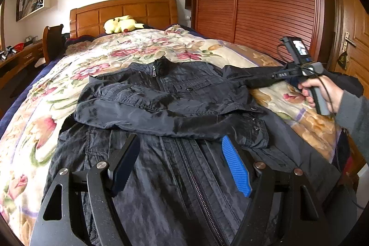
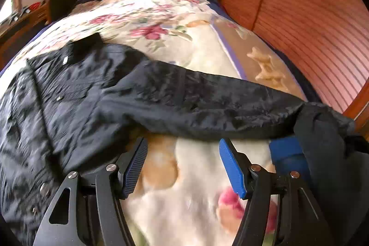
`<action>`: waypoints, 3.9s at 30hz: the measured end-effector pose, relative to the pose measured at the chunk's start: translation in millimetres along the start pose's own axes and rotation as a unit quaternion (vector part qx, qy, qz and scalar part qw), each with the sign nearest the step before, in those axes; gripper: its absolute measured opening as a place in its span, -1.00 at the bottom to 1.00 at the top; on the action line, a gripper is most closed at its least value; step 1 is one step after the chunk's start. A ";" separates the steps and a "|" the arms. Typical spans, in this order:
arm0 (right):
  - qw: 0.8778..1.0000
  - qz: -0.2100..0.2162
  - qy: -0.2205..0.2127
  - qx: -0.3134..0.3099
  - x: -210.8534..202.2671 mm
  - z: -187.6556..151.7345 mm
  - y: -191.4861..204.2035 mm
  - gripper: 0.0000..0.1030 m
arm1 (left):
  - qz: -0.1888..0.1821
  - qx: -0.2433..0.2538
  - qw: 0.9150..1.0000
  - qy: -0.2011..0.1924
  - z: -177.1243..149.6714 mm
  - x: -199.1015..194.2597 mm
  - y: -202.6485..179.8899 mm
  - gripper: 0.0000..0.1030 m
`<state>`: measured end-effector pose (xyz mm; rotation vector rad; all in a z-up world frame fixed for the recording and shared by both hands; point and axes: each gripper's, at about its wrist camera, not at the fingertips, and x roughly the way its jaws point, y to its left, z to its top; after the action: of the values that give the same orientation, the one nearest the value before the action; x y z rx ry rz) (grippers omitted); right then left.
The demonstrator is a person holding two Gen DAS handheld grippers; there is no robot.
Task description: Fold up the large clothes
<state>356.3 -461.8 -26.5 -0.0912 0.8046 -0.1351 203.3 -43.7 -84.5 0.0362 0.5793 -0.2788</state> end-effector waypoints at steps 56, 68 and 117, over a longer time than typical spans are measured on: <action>0.978 -0.015 0.081 0.189 114.1 -5.0 -45.4 0.41 | -0.010 -0.010 1.000 0.021 -5.3 3.1 14.2 0.45; 0.992 0.023 0.027 0.121 133.4 12.9 -33.2 -0.92 | 0.010 0.006 1.000 0.028 -8.0 5.4 12.5 0.45; 0.989 0.109 -0.037 -0.092 35.2 7.7 149.3 0.31 | 0.077 -0.026 0.997 0.008 -24.4 -37.5 85.3 0.45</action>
<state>398.8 -319.7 -66.0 -0.1800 0.7467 0.1497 183.2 50.4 -88.3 0.0324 0.5966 -0.1134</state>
